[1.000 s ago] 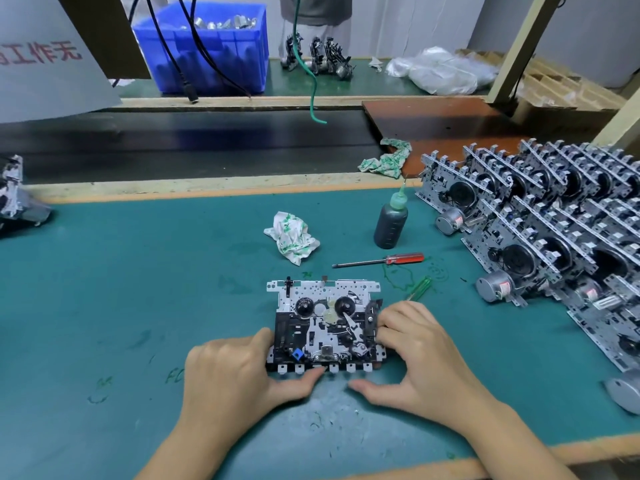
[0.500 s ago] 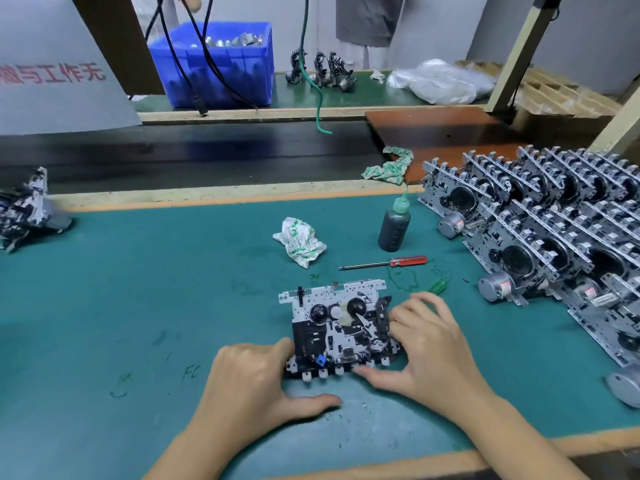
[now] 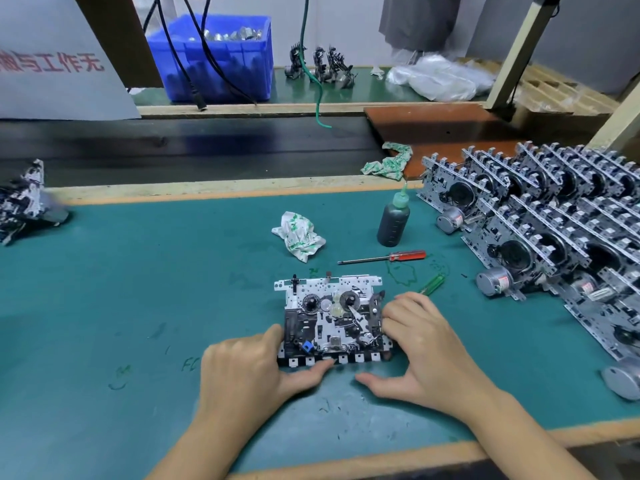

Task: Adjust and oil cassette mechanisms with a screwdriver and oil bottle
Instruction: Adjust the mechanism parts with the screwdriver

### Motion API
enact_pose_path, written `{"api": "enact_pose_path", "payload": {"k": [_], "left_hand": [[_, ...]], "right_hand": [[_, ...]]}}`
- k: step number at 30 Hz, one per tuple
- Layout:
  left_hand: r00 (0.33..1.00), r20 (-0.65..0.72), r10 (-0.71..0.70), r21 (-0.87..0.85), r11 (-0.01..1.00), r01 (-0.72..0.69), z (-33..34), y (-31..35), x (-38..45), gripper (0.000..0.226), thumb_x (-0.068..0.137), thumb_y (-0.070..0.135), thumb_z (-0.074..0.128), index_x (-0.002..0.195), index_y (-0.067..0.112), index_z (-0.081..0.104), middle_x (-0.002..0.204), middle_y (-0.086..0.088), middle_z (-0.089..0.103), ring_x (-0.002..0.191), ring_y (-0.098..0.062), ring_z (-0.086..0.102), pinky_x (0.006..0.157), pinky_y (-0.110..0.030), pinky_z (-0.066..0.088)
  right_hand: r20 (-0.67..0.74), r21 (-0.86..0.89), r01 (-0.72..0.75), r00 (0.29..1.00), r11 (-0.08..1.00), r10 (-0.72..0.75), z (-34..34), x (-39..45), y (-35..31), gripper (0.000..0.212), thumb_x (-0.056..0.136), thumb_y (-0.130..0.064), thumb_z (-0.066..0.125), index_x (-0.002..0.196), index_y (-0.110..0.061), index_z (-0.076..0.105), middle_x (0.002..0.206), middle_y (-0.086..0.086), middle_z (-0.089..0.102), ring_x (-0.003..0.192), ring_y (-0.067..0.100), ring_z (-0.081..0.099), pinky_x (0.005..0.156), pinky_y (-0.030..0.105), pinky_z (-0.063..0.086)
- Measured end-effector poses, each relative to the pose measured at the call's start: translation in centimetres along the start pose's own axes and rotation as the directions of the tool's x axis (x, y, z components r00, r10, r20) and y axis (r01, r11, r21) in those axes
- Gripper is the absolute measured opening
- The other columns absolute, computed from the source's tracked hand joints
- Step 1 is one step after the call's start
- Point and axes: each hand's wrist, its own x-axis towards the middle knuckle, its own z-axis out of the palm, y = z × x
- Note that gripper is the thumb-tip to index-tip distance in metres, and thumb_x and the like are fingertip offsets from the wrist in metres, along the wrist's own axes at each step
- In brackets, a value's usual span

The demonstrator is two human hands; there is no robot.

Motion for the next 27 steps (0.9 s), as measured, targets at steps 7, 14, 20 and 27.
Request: {"api": "enact_pose_path", "payload": {"k": [7, 14, 20, 27], "left_hand": [[0.991, 0.086, 0.100, -0.104, 0.990, -0.091, -0.2, -0.5, -0.1, 0.069, 0.060, 0.084, 0.047, 0.048, 0.017, 0.037, 0.031, 0.002, 0.034, 0.027, -0.020, 0.039, 0.032, -0.022, 0.029], [0.995, 0.049, 0.092, -0.042, 0.995, -0.090, 0.0, 0.1, 0.0, 0.062, 0.063, 0.074, 0.051, 0.045, 0.016, 0.039, 0.031, 0.000, 0.035, 0.026, -0.020, 0.040, 0.036, -0.017, 0.023], [0.997, 0.071, -0.001, -0.030, 1.000, 0.003, -0.2, -0.3, 0.1, 0.064, 0.061, 0.079, 0.045, 0.045, 0.017, 0.040, 0.031, -0.002, 0.040, 0.028, -0.024, 0.044, 0.038, -0.021, 0.021], [0.971, 0.138, -0.197, 0.119, 0.976, 0.181, 0.6, -0.7, 5.2, 0.068, 0.055, 0.088, 0.048, 0.073, 0.027, 0.071, 0.057, -0.003, 0.064, 0.065, -0.029, 0.064, 0.050, -0.027, 0.027]], "right_hand": [[-0.028, -0.109, -0.067, 0.998, 0.992, 0.064, 0.2, -0.2, -0.2, 0.055, 0.071, -0.066, 0.057, 0.060, -0.012, 0.054, 0.068, -0.003, 0.052, 0.070, 0.020, 0.052, 0.089, 0.033, 0.037], [-0.017, -0.065, -0.071, 0.997, 0.995, 0.070, 0.0, -0.2, 0.0, 0.055, 0.070, -0.066, 0.059, 0.060, -0.013, 0.051, 0.068, -0.004, 0.050, 0.070, 0.020, 0.050, 0.086, 0.032, 0.038], [0.037, -0.149, -0.003, 0.999, 0.989, 0.008, -0.3, 0.0, -0.1, 0.050, 0.080, -0.058, 0.051, 0.069, -0.010, 0.061, 0.076, -0.001, 0.059, 0.072, 0.023, 0.058, 0.090, 0.033, 0.036], [-0.126, 0.194, -0.502, 0.839, 0.843, 0.529, -1.5, 4.3, 1.4, 0.055, 0.084, -0.057, 0.050, 0.123, -0.019, 0.049, 0.111, -0.007, 0.048, 0.107, 0.014, 0.046, 0.087, 0.031, 0.037]]}}
